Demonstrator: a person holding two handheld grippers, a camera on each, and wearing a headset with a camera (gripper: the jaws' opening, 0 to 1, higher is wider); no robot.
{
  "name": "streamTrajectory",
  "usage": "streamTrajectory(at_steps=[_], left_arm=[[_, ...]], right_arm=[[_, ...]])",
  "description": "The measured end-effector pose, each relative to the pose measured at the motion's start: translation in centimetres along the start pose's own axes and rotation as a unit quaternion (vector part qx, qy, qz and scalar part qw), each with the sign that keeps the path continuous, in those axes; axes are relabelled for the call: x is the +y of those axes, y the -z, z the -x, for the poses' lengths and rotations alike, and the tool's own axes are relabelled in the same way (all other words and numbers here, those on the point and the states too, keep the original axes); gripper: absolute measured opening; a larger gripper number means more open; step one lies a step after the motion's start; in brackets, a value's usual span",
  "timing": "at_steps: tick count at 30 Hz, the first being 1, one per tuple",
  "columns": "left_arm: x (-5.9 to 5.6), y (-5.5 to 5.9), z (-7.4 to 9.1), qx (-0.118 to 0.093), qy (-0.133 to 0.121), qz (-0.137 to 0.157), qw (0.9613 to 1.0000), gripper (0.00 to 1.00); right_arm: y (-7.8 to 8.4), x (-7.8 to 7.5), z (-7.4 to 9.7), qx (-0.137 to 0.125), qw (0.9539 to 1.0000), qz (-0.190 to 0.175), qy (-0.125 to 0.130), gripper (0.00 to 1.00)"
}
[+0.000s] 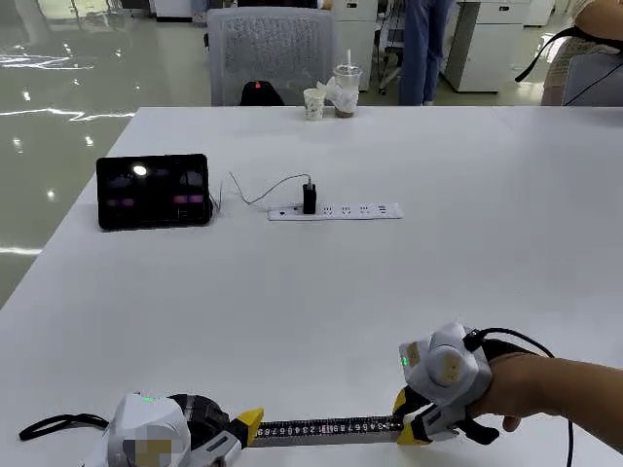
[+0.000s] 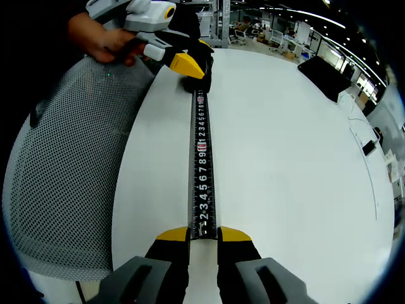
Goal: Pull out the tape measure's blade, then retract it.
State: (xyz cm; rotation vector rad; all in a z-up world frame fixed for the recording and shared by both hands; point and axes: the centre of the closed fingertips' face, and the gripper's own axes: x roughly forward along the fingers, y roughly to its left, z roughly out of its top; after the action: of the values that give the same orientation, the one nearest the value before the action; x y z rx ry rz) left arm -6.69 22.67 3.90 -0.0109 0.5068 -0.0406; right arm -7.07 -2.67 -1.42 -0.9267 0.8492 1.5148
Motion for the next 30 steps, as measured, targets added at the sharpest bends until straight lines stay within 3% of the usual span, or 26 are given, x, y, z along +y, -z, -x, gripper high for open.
streamTrajectory(at_steps=[5, 9, 12, 16, 23, 30], left_arm=[[-0.1, -0.1, -0.1, -0.004, 0.002, -0.005, 1.0000, 0.96], [0.0, -0.1, -0.1, -0.006, -0.001, -0.006, 1.0000, 0.92], [0.0, 0.6, -0.2, 0.008, -0.001, 0.005, 1.0000, 0.89], [0.5, 1.1, -0.4, 0.021, -0.013, 0.002, 0.9997, 0.84], [0.7, 1.4, -0.5, 0.024, -0.015, 0.010, 0.9995, 0.77], [0.9, 1.9, -0.4, 0.037, -0.017, 0.042, 0.9983, 0.71]], right_arm=[[0.0, 0.2, -0.1, 0.003, 1.0000, 0.000, -0.002, 0.12], [0.1, 0.2, -0.1, 0.012, 0.9996, 0.025, -0.003, 0.12], [0.1, 0.1, -0.1, 0.013, 0.9999, -0.003, -0.001, 0.11], [0.1, 0.1, -0.1, 0.017, 0.9998, -0.005, 0.000, 0.11], [0.1, 0.0, -0.2, 0.025, 0.9994, -0.024, 0.005, 0.11], [0.1, -0.2, -0.3, 0.023, 0.9993, -0.030, 0.004, 0.11]])
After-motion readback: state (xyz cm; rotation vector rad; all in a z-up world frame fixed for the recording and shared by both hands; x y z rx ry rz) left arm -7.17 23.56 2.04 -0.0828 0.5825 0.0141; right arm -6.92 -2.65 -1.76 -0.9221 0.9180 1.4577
